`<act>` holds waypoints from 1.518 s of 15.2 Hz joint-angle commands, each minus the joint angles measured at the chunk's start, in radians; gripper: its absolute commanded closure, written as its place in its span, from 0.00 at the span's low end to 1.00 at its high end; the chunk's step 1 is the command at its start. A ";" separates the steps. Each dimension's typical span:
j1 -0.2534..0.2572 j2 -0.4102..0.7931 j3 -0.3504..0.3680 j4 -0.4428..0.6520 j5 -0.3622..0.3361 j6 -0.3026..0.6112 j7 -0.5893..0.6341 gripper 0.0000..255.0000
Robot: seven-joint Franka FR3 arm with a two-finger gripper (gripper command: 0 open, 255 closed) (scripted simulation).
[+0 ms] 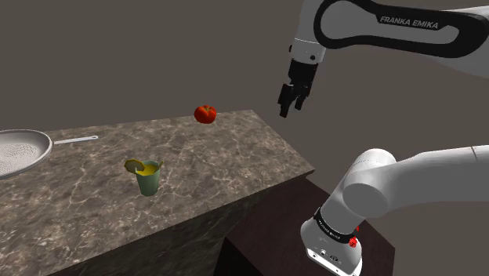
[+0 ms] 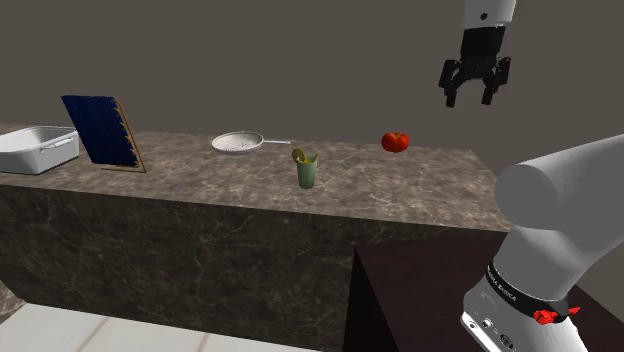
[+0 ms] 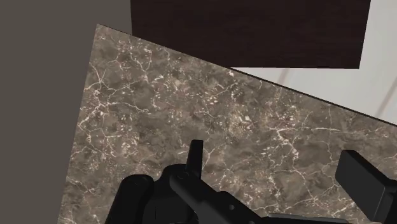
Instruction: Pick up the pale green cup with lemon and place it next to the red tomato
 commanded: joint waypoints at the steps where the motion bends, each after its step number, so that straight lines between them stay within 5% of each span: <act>1: 0.000 0.000 0.000 0.000 0.000 0.000 0.000 0.00; 14: 0.044 0.234 0.252 -0.043 0.189 0.348 0.414 0.00; 23: 0.029 0.536 0.412 0.085 0.176 0.581 0.713 0.00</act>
